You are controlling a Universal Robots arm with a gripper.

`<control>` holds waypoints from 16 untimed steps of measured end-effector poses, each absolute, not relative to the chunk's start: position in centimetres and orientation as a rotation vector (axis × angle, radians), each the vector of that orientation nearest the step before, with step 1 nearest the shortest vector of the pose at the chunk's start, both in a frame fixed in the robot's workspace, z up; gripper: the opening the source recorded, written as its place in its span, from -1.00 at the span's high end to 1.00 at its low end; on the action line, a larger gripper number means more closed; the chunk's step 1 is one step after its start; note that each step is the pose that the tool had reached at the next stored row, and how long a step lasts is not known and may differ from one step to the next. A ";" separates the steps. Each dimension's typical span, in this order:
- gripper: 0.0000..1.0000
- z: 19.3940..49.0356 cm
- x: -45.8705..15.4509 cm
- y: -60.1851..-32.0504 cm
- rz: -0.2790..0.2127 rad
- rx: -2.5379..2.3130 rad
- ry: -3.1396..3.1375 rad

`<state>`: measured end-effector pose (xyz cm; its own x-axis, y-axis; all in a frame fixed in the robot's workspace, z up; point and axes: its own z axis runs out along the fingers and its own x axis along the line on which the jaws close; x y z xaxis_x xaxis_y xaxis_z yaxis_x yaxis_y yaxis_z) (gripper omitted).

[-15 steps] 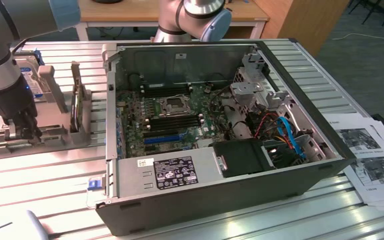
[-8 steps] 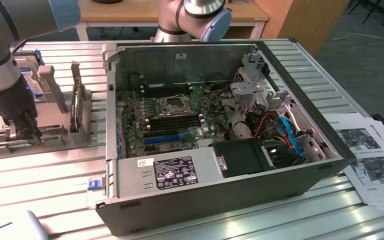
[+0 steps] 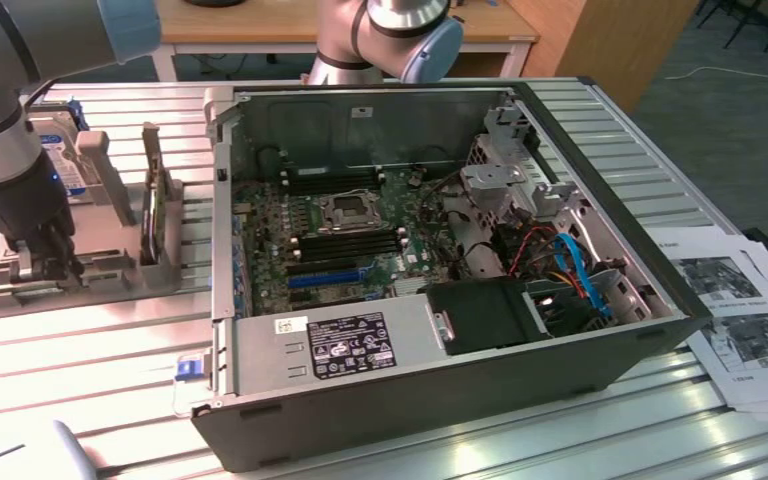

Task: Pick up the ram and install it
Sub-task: 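Pick up the ram and move it above insertion slot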

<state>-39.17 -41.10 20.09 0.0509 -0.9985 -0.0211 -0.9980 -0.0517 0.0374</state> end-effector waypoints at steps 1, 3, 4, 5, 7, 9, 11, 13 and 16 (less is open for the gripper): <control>0.55 20.1 -39.2 -41.1 -0.064 2.268 -2.155; 0.55 20.1 -39.2 -41.2 -0.064 2.268 -2.155; 0.55 20.1 -39.2 -41.2 -0.064 2.268 -2.155; 0.55 20.1 -39.2 -41.2 -0.064 2.268 -2.155; 0.55 20.1 -39.2 -41.3 -0.064 2.268 -2.155; 0.55 20.1 -39.2 -41.3 -0.064 2.268 -2.155; 0.55 20.1 -39.2 -41.3 -0.064 2.268 -2.155; 0.55 20.1 -39.2 -41.3 -0.064 2.268 -2.155; 0.55 20.1 -39.2 -41.3 -0.064 2.268 -2.155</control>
<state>-39.16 -41.27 20.09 0.0509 -0.9985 -0.0211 -0.9980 -0.0516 0.0373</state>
